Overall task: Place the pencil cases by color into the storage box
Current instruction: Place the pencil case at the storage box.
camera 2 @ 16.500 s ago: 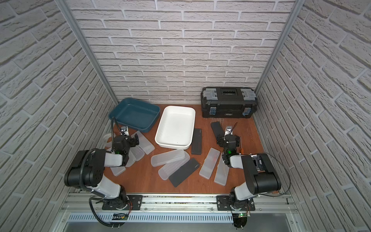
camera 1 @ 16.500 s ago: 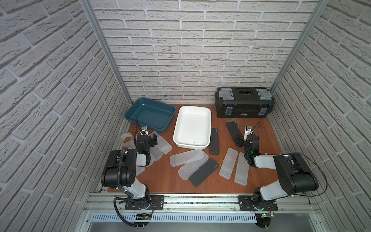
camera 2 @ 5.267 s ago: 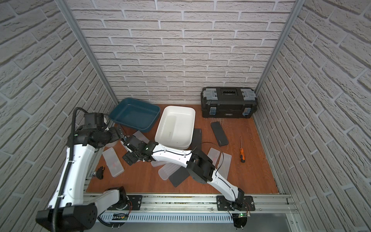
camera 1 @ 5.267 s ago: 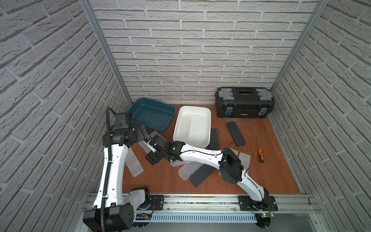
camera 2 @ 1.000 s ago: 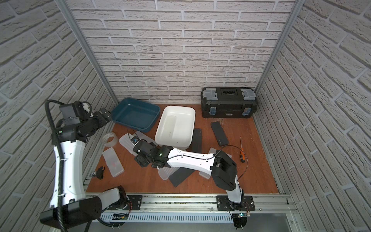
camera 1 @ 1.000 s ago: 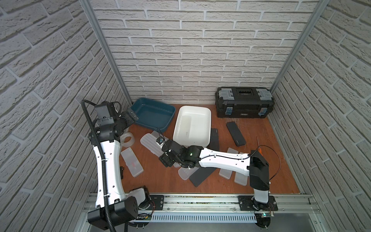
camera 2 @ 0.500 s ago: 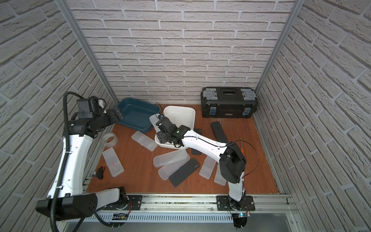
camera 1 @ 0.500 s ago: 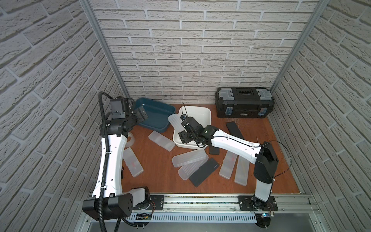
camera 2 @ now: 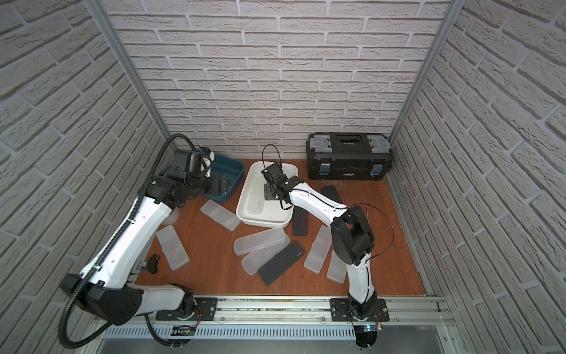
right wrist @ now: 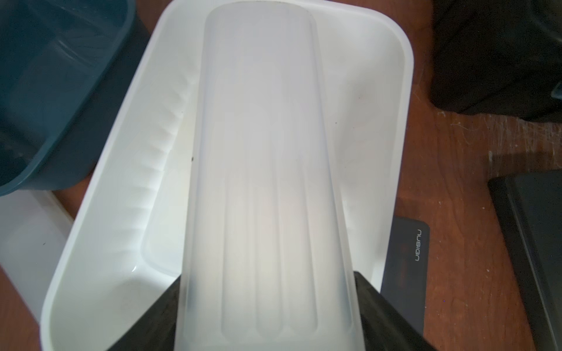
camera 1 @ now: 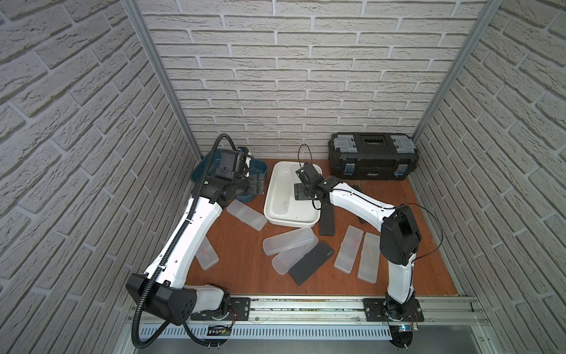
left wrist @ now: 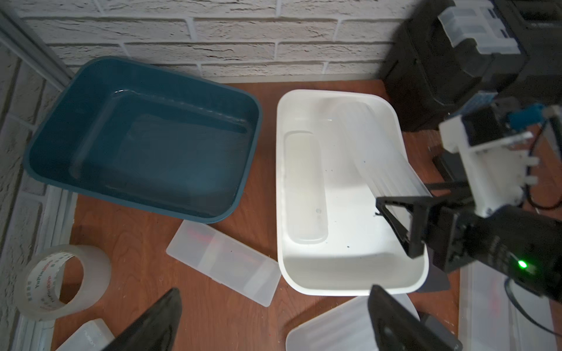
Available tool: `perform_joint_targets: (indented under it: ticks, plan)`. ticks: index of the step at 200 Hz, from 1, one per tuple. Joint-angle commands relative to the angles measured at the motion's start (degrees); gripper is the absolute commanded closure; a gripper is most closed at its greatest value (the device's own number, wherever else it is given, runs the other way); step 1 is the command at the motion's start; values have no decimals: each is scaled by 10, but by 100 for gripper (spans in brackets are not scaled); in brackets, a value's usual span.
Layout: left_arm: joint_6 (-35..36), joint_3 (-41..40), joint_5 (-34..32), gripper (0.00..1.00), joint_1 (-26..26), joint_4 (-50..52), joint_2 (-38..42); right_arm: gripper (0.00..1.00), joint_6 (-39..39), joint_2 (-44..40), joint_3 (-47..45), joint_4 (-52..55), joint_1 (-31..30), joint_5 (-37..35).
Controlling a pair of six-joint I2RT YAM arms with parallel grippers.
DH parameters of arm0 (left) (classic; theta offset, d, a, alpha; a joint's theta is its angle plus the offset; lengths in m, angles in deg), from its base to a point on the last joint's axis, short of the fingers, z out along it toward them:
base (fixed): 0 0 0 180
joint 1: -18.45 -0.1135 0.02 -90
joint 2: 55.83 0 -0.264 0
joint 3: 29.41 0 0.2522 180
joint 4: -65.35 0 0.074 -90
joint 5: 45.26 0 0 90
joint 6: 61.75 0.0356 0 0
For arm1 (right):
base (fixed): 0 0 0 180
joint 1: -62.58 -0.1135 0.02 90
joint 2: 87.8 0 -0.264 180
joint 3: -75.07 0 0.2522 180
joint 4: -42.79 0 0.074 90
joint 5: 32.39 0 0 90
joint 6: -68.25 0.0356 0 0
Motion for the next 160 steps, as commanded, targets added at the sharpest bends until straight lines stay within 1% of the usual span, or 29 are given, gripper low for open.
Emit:
perform_joint_targets:
  ticks: [1,31,47,78,123,160]
  plan:
    - [22,-15,-6,5,24,-32,4,53,47,16,10,-4,1,-37]
    - [44,-45,18,4,51,-58,18,51,68,45,31,14,6,-46]
    - [50,-61,36,4,53,-69,25,51,82,59,39,21,9,-47]
    - [63,-66,65,4,55,-65,35,51,98,91,62,30,11,-39]
    - [51,-78,65,4,58,-50,61,52,117,141,90,37,12,-29]
    - [39,-107,41,2,57,-54,102,51,120,171,111,58,13,-9]
